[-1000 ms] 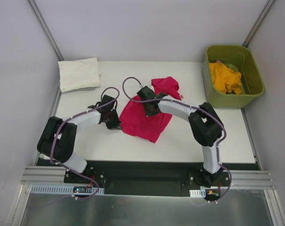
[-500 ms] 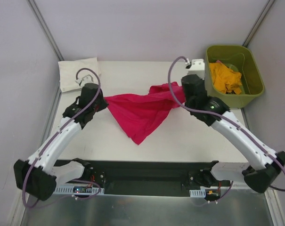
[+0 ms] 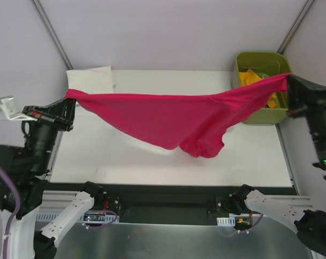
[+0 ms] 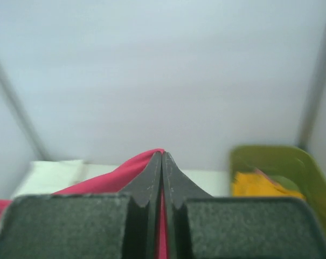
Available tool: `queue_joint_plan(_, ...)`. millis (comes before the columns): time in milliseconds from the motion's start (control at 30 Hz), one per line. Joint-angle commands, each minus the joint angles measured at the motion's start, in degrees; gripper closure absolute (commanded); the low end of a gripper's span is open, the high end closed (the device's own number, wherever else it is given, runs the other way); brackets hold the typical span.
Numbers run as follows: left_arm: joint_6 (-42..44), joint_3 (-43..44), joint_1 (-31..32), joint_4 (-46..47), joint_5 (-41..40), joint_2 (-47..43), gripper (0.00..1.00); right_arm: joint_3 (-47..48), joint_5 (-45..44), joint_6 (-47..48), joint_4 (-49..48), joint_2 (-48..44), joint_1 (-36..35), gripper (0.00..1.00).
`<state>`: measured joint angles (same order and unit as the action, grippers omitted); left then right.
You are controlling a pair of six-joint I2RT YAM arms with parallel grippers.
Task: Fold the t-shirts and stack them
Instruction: Flatten out the tshirt
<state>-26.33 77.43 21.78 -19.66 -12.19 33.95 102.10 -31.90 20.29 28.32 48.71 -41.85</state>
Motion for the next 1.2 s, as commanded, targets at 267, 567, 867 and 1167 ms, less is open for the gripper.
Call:
queue_joint_plan(267, 4.0, 15.2, 0.2, 3.8, 23.6, -3.4, 1.0, 15.7, 29.0, -8.0, 8.2, -4.7, 0.5, 0.99)
queue_joint_plan(567, 6.4, 12.2, 0.2, 3.5, 13.9, 7.5, 1.0, 9.7, -2.7, 6.9, 1.8, 0.8, 0.8, 0.99)
queue_joint_plan(867, 8.2, -1.4, -2.7, 1.4, -15.9, 31.0, 1.0, -8.5, -5.9, 11.2, -6.4, 20.5, 13.7, 0.99)
queue_joint_plan(1167, 1.5, 5.0, -17.6, -0.5, 13.5, 70.9, 1.0, 1.6, 15.7, -0.3, -3.6, 58.7, 27.9, 0.99)
